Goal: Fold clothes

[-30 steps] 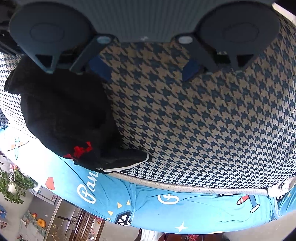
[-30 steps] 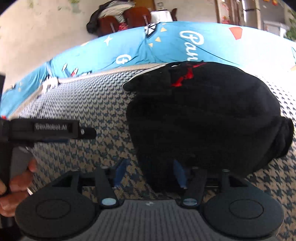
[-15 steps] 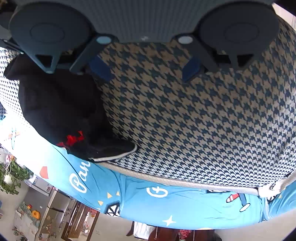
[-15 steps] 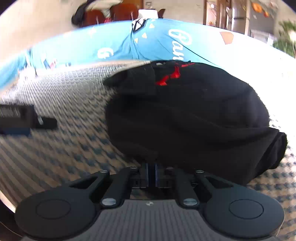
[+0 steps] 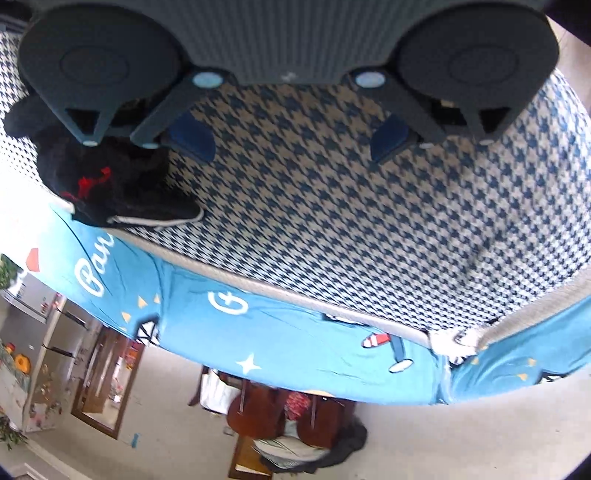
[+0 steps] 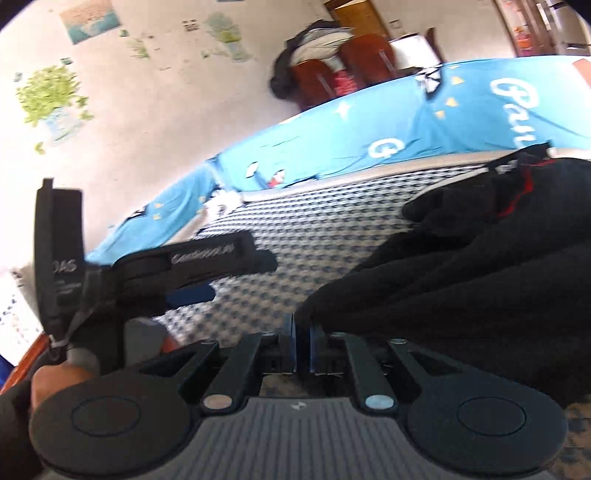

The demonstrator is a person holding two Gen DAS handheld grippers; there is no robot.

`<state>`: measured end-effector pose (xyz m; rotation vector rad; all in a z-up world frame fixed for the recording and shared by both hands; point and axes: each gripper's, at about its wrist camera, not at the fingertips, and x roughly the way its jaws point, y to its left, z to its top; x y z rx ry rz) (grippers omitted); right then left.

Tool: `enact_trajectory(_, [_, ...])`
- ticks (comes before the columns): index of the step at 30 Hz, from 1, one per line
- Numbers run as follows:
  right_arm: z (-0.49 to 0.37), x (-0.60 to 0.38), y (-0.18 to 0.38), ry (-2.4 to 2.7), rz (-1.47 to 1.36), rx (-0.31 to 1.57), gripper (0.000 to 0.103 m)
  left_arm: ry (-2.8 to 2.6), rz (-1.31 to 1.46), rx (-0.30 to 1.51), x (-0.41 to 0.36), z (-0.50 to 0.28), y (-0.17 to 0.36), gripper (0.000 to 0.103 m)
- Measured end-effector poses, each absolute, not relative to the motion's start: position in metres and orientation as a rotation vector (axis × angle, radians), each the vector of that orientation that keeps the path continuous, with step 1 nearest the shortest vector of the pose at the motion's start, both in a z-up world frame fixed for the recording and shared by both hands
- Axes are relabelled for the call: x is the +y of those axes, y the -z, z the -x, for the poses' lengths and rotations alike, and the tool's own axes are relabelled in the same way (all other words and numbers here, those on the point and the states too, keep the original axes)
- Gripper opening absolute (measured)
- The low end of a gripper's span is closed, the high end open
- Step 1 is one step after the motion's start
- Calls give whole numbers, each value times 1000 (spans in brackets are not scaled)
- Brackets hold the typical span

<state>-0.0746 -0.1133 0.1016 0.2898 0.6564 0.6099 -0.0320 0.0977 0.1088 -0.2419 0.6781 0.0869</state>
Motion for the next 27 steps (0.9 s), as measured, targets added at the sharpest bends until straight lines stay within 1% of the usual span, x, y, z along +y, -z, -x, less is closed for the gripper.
enact_trajectory(5, [76,-105,-97,-608,-248,691,21,-89,232,674,96,33,-109,97])
enact_trajectory(8, [79,-109,-100,-604,-262,687,30,-91,227,672,95,34,-109,98])
enact_trajectory(9, [80,-111,-101,-597,-263,684,32,-91,225,671,95,34,-109,99])
enact_trajectory(18, [82,-143,-100,-399,-263,720,33,37,153,707,56,37,-100,100])
enact_trajectory(27, [86,-197,-99,-202,-352,716,33,153,99,743,24,41,-89,100])
